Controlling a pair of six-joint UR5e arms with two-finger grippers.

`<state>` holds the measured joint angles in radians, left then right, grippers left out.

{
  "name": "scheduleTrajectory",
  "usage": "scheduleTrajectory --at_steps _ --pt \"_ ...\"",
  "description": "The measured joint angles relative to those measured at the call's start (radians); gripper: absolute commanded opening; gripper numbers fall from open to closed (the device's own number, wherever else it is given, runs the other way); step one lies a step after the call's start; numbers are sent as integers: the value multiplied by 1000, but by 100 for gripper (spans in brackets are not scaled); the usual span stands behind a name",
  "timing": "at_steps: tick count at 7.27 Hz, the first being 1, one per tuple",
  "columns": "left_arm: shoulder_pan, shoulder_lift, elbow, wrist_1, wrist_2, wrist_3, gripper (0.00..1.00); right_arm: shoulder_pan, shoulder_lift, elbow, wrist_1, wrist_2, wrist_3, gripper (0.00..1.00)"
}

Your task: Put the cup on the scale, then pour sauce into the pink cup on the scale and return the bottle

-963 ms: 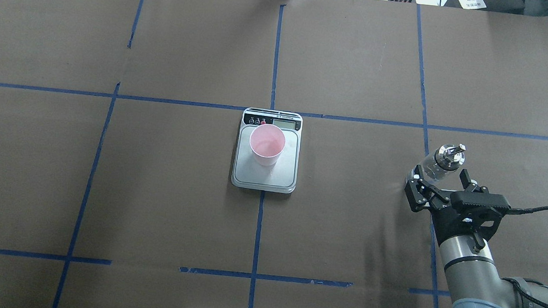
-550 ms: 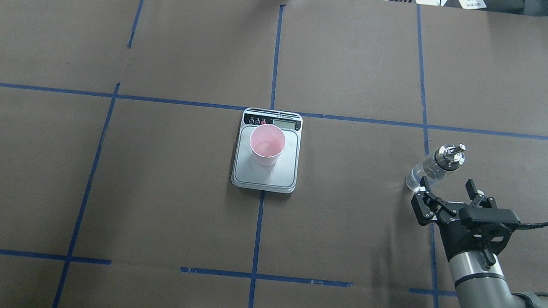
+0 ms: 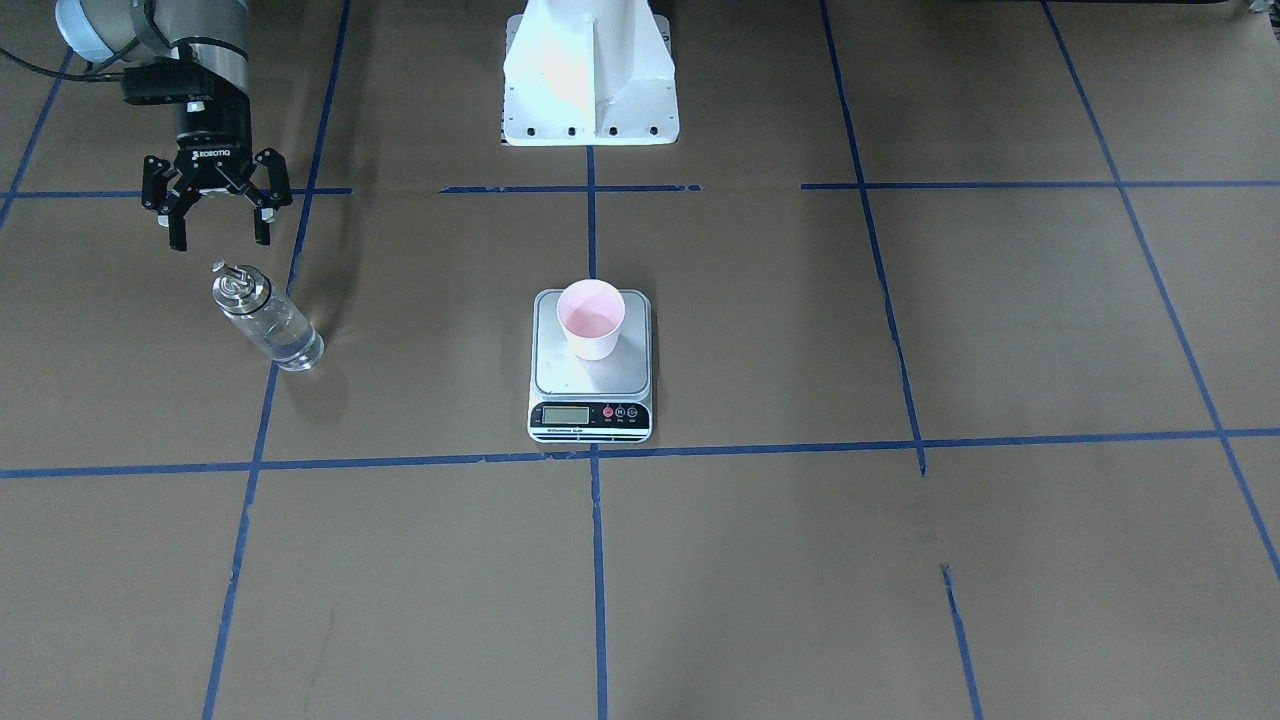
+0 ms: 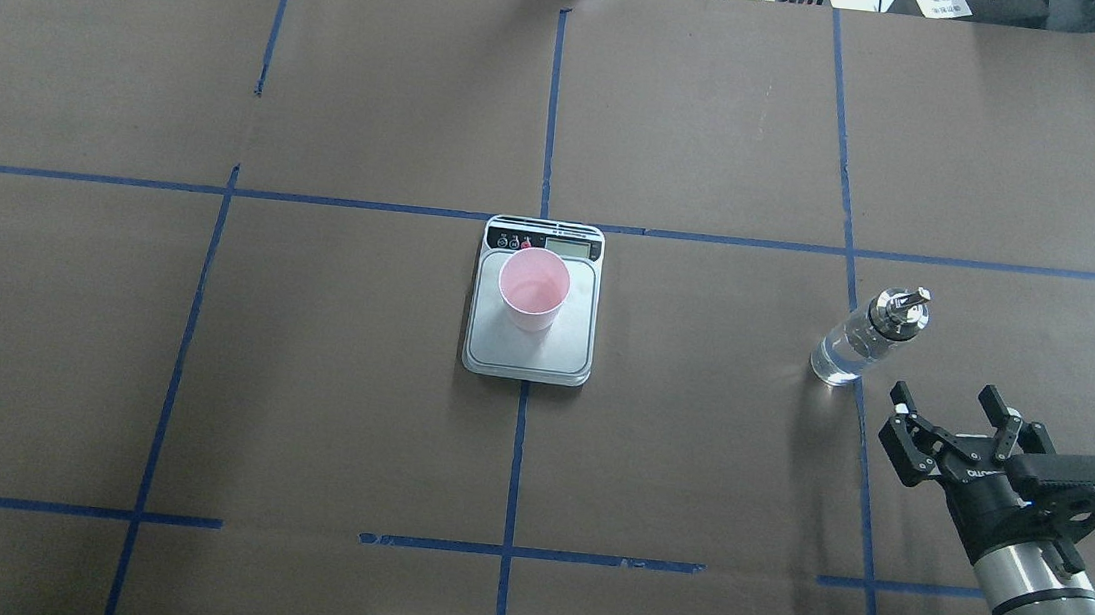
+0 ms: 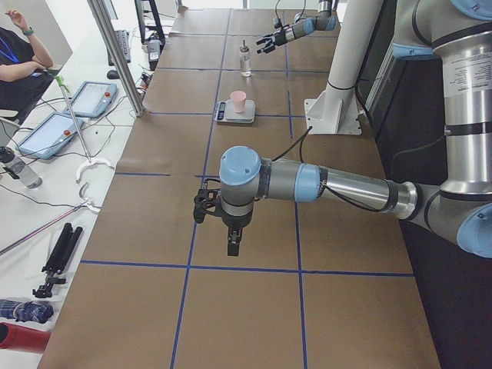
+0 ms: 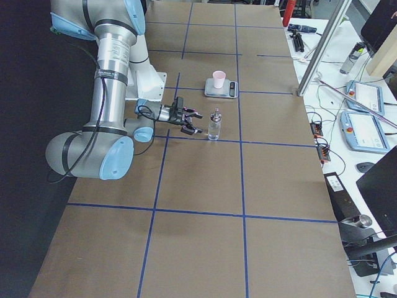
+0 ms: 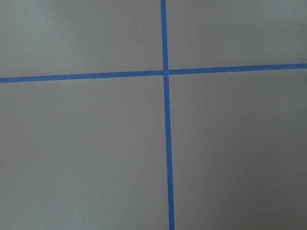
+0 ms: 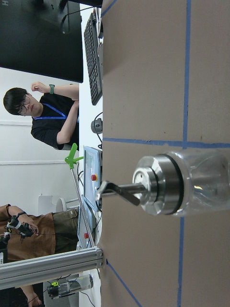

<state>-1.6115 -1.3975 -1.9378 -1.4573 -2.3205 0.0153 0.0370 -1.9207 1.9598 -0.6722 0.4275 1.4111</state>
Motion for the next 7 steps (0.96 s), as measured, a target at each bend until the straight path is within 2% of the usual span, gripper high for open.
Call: scheduleTrajectory --at_steps 2,4,5,7 --pt "1 0 -2 0 0 0 100 2 -44 -7 127 31 -61 100" --pt "1 0 -2 0 0 0 100 35 -63 -18 198 101 -129 100" --pt "1 0 0 0 0 -1 100 91 -66 -21 207 170 -164 100" --pt "1 6 9 -5 1 6 100 291 -61 -28 213 410 -290 100"
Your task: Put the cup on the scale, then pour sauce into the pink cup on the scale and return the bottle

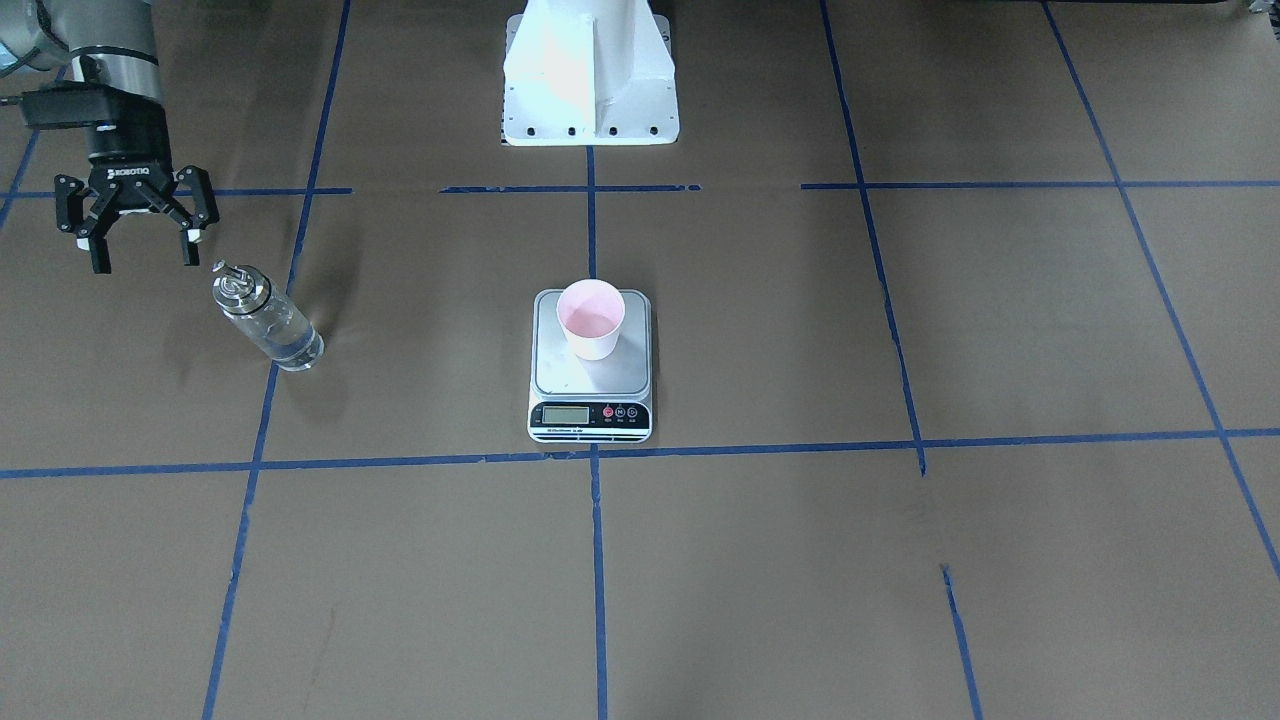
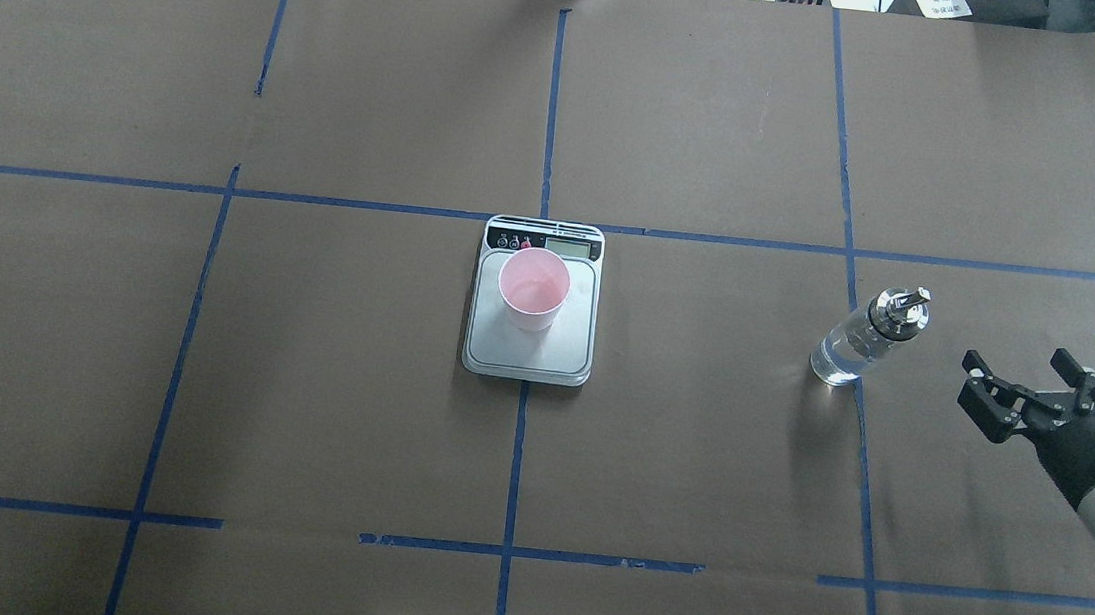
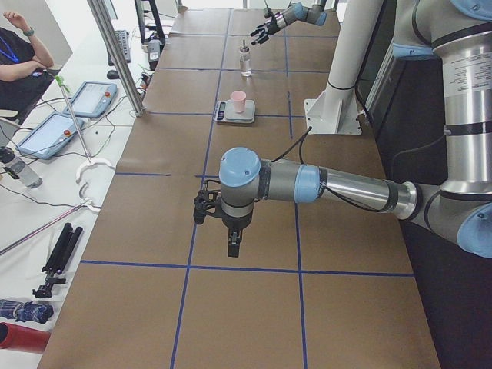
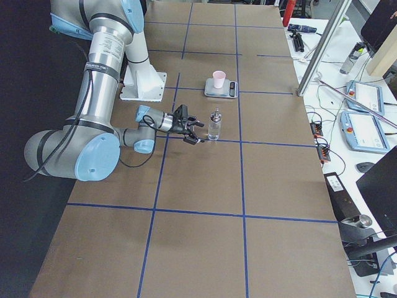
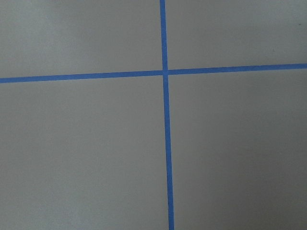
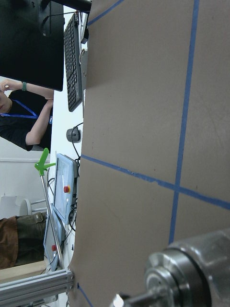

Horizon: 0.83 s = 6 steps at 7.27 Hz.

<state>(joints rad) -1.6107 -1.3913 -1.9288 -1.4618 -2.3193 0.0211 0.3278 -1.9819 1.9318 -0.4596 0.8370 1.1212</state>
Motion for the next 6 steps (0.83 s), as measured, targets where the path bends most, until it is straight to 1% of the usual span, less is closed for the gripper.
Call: scheduleTrajectory --at_steps 1,2,3,4,5,6 --pt "0 10 2 -6 1 8 100 122 3 -2 1 153 -82 100" --pt "0 19 8 -9 4 45 100 263 6 -6 1 338 -171 100" --pt "0 26 20 -9 5 106 100 425 16 -20 0 556 -265 100" --pt "0 30 27 -9 5 145 100 602 46 -65 -6 791 -364 100" --pt "0 31 31 -8 3 160 100 790 109 -150 -25 1029 -467 100" --pt "0 31 32 -7 1 165 100 941 181 -241 -71 1209 -553 100"
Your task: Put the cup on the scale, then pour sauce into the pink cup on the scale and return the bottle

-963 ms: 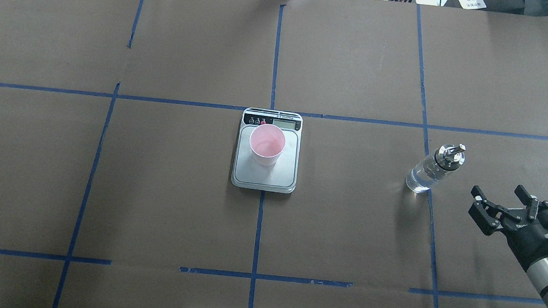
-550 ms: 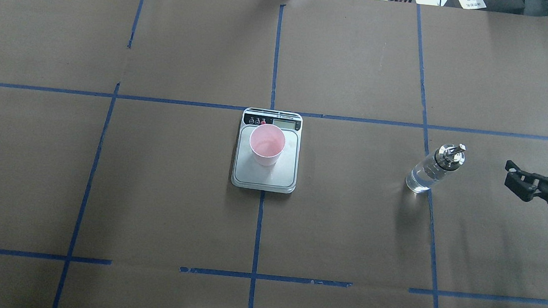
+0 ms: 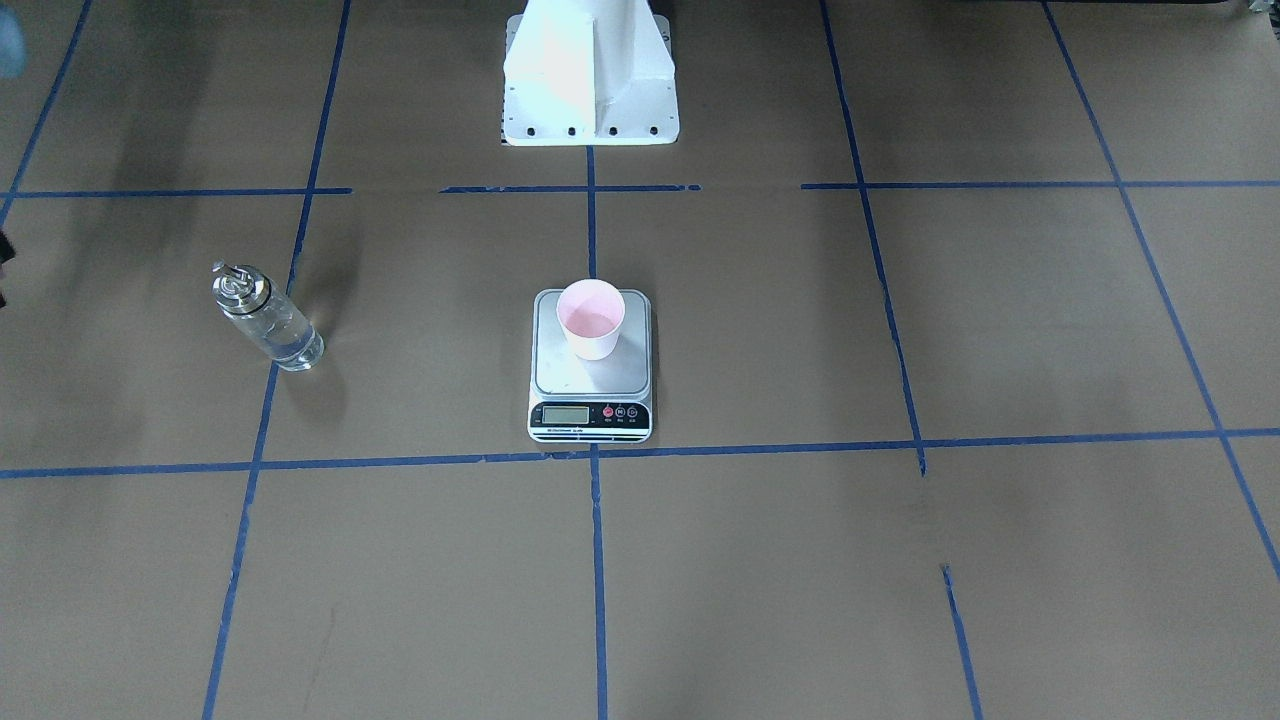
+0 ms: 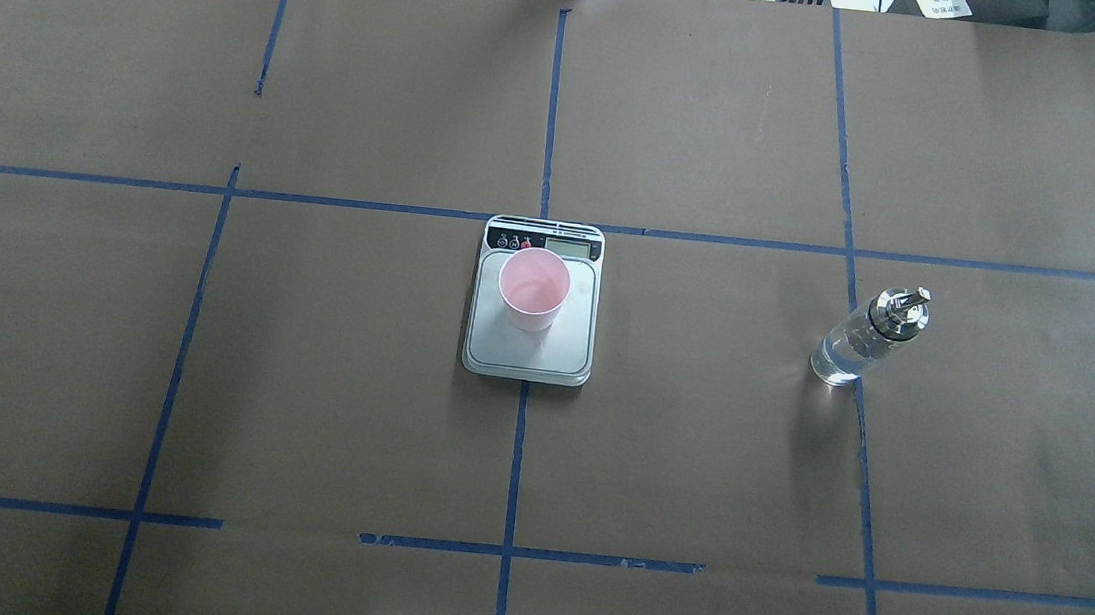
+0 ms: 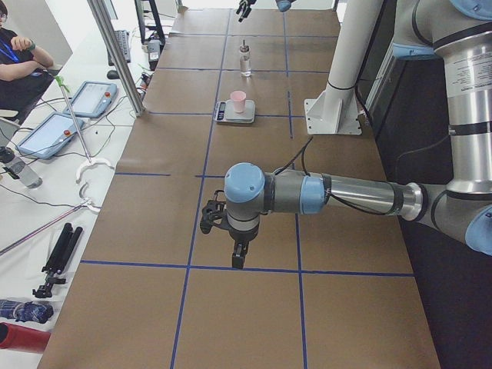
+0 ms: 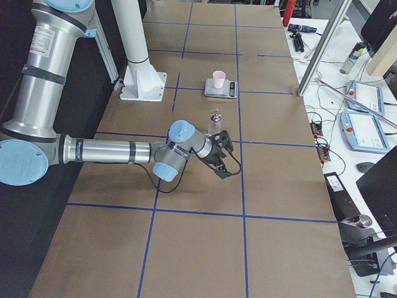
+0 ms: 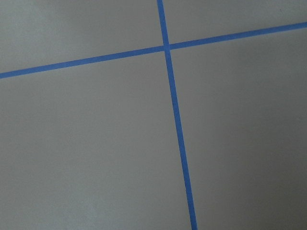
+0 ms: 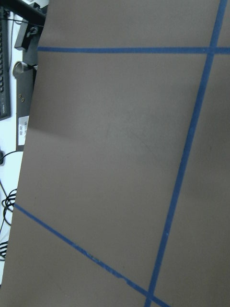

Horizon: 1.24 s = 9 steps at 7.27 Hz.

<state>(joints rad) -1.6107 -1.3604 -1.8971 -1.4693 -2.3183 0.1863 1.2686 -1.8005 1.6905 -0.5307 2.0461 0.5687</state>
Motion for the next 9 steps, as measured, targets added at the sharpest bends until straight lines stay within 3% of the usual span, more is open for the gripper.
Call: scheduleTrajectory --at_steps 1,3,6,8,9 --pt "0 0 -1 1 -2 2 100 107 60 -61 -89 112 -80 100" --pt "0 1 -4 1 -3 2 100 240 162 -97 -386 204 -312 100" --pt "0 1 -3 1 -2 4 100 338 248 -98 -841 255 -618 100" --pt "-1 3 2 1 -1 5 100 346 219 -88 -1021 259 -649 100" --pt "-1 4 2 1 -1 5 100 346 195 -78 -1044 262 -652 100"
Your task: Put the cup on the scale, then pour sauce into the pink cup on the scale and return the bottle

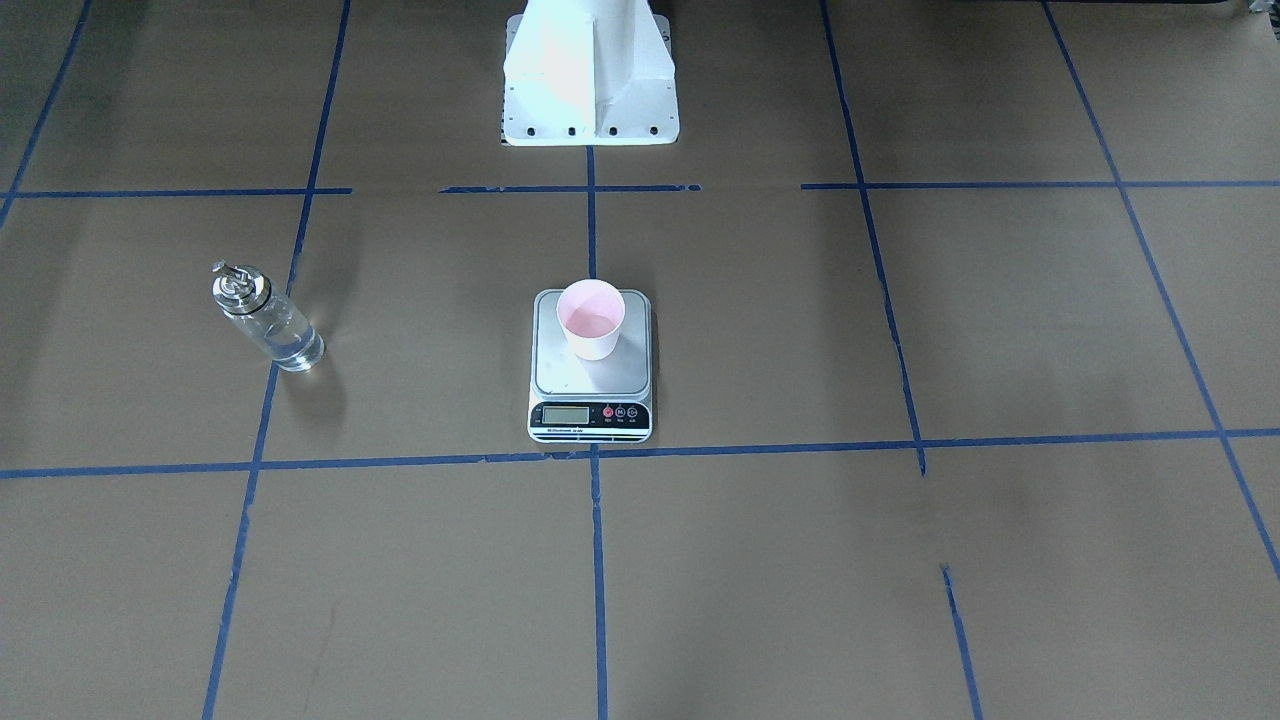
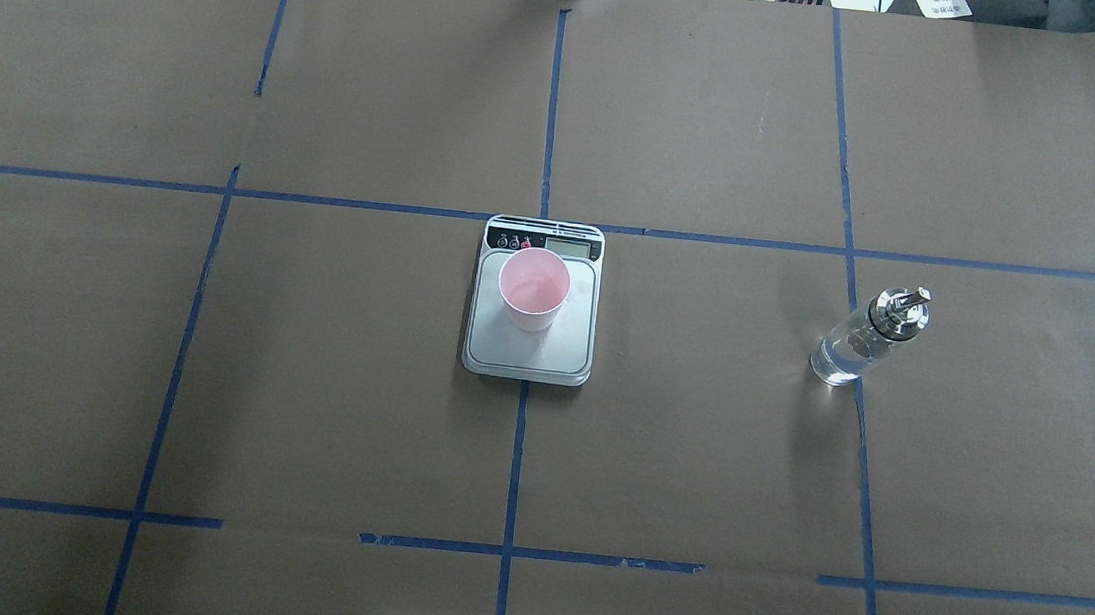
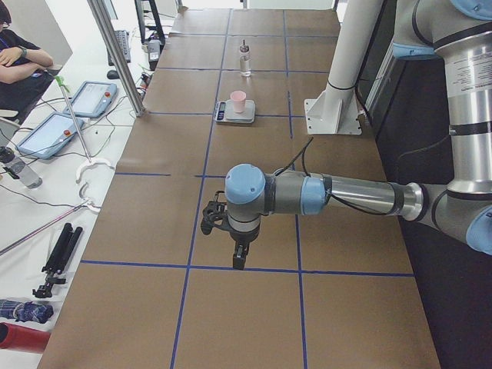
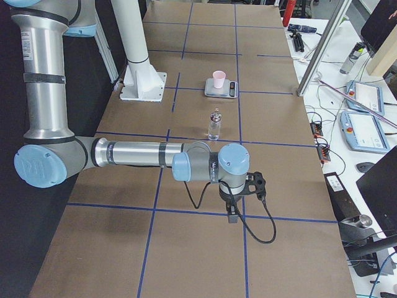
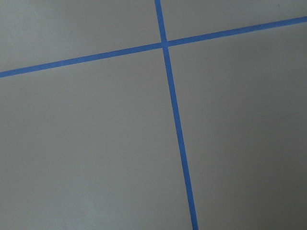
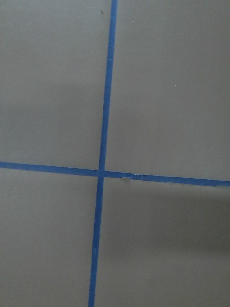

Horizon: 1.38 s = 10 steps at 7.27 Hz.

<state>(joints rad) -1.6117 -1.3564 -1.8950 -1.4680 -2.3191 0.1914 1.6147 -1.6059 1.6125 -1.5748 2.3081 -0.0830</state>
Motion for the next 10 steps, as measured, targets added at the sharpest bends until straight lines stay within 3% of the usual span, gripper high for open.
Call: scheduleTrajectory --at_steps 3,10 --pt "1 0 -2 0 -1 -3 100 1 -62 44 48 9 -4 100" --pt "4 -11 16 -1 5 1 100 -1 -87 62 64 34 -5 100"
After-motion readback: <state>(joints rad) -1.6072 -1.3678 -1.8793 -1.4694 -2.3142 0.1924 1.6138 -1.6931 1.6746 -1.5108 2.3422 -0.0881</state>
